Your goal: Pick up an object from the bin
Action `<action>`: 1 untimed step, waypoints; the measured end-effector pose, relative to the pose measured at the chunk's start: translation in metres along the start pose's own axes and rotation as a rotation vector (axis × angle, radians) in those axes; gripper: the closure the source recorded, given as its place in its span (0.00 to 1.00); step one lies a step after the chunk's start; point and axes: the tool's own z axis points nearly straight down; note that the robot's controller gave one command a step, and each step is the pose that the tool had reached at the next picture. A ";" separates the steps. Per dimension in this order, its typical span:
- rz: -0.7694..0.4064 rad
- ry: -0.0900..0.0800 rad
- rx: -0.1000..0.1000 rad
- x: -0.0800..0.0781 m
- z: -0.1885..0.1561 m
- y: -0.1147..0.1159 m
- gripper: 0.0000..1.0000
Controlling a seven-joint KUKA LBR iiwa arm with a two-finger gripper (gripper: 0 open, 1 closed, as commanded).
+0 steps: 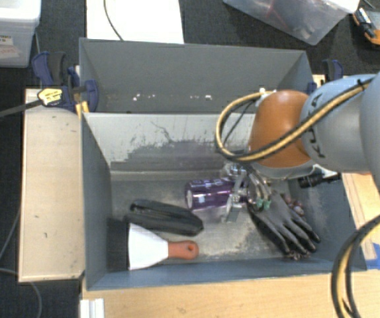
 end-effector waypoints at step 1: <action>0.137 0.002 -0.003 0.002 0.007 0.018 1.00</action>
Offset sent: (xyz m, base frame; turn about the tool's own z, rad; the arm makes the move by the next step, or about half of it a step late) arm 0.0000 0.0000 0.0000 0.0000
